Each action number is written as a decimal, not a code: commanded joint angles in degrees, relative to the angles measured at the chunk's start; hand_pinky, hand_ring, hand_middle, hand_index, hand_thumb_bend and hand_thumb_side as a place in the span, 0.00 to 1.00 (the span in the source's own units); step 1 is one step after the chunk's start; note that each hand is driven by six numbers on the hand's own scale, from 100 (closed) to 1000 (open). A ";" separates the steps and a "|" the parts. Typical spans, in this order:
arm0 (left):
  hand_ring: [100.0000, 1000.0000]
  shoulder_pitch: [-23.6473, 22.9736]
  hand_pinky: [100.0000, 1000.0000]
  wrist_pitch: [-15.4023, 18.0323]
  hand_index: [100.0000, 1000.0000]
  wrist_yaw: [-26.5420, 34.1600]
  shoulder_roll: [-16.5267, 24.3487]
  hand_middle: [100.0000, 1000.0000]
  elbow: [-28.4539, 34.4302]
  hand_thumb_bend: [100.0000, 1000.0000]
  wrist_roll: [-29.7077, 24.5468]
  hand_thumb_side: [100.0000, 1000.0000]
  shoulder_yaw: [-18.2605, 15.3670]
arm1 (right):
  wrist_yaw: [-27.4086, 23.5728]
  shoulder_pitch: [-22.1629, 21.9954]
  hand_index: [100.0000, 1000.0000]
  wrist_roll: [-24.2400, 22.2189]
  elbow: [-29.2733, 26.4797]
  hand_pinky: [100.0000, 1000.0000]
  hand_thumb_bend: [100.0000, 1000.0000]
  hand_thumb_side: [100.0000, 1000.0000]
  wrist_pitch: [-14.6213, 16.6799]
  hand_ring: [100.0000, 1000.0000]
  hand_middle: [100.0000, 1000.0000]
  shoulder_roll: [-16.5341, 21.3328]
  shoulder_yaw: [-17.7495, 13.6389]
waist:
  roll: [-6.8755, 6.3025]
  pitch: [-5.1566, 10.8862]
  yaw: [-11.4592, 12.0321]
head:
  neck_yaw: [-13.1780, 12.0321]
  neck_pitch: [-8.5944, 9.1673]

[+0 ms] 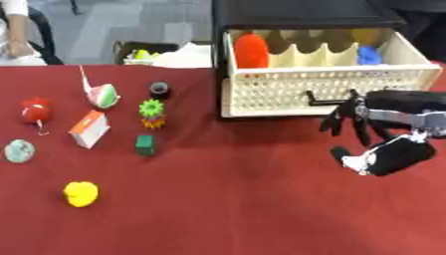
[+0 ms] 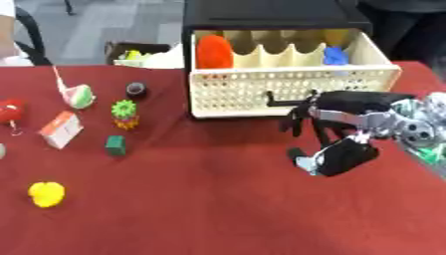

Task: Pick up objects from table and place into drawer.

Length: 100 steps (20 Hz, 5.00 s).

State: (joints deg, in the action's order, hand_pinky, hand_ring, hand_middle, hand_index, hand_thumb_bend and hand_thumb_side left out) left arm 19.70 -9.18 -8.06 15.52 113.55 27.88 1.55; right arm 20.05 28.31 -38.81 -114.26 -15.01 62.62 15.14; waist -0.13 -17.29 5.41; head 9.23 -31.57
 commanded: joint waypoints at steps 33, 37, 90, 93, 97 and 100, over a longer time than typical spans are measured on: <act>0.50 -0.04 0.32 0.06 0.75 0.18 0.03 0.54 1.04 0.00 -1.21 0.84 -0.30 | 0.63 11.92 0.83 -2.19 15.94 0.16 0.00 0.37 -2.15 0.39 0.62 -5.45 0.64 | 0.76 0.41 1.13 | 1.14 2.36; 0.50 -0.03 0.32 0.09 0.74 0.17 -0.01 0.54 1.04 0.00 -1.28 0.85 -0.33 | 0.53 11.30 0.83 -1.59 16.78 0.16 0.00 0.37 -1.50 0.39 0.62 -5.27 0.30 | 0.79 0.27 1.20 | 1.08 2.62; 0.51 -0.05 0.33 0.59 0.74 0.45 -0.10 0.54 1.04 0.00 -1.80 0.85 -0.50 | 4.81 12.63 0.81 -1.20 26.12 0.14 0.00 0.39 3.45 0.39 0.61 -5.50 0.45 | 1.16 0.50 1.72 | 1.32 3.03; 0.51 -0.20 0.33 0.60 0.74 0.48 -0.10 0.54 1.04 0.00 -1.74 0.85 -0.58 | 2.94 8.73 0.81 -1.06 20.62 0.14 0.00 0.40 3.11 0.38 0.61 -3.22 -0.96 | 0.92 0.83 1.35 | 1.00 2.62; 0.51 -0.31 0.33 0.67 0.74 0.46 -0.04 0.54 1.04 0.00 -1.57 0.85 -0.76 | -0.26 3.15 0.80 1.06 12.06 0.14 0.00 0.41 1.19 0.37 0.60 -1.07 -4.44 | 0.41 1.27 0.89 | 0.48 2.15; 0.51 -0.35 0.33 0.79 0.74 0.41 0.06 0.54 1.04 0.00 -1.23 0.84 -1.05 | -2.42 -1.31 0.80 5.19 4.32 0.14 0.00 0.43 -0.56 0.35 0.57 -0.99 -8.72 | -0.15 1.54 0.40 | -0.23 1.89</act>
State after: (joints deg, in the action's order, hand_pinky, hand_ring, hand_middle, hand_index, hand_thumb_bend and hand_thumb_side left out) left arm 19.08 -8.52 -7.63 14.97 113.55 26.37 1.19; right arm 18.80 26.68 -35.16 -106.29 -14.96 59.27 8.91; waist -0.39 -16.93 5.80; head 9.38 -29.23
